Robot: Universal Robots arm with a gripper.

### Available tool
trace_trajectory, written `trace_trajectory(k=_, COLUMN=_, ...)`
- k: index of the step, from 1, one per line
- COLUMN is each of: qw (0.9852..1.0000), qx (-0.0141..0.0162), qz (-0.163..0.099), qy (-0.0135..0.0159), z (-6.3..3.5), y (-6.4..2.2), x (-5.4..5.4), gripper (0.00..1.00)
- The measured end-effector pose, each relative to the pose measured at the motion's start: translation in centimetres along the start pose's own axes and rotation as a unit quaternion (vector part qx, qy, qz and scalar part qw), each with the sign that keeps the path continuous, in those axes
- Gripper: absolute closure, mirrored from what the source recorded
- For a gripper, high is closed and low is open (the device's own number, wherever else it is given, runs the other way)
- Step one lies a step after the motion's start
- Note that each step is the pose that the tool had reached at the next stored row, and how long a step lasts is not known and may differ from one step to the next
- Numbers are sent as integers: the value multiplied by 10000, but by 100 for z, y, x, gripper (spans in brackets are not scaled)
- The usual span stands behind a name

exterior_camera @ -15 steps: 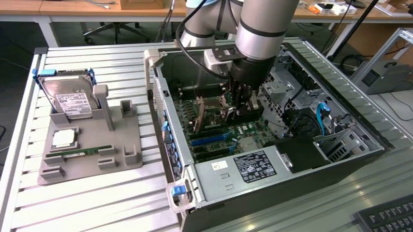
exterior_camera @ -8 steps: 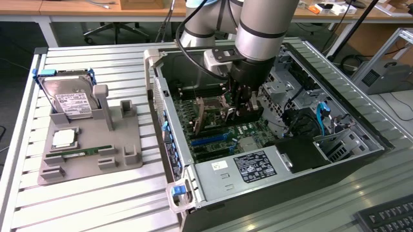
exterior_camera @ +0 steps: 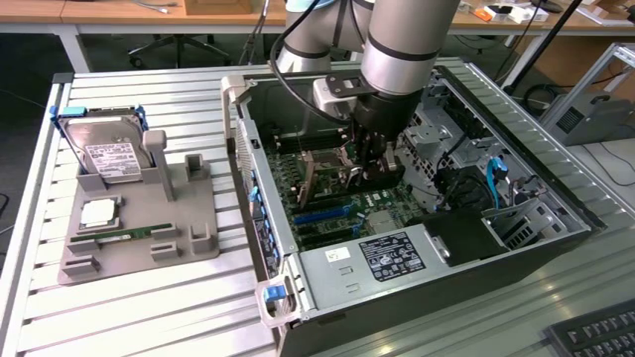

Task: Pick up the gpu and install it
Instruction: 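Insert the gpu into the slot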

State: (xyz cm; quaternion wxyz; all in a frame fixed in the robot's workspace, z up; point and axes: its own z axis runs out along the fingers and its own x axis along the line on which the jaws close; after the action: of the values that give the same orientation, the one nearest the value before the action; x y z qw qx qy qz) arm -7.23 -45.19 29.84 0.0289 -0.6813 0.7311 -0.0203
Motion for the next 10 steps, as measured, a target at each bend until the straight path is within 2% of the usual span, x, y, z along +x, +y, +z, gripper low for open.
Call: trace_trajectory(k=10, qw=10000, qx=1, qz=0, qy=7, z=27, y=2, x=2, gripper=73)
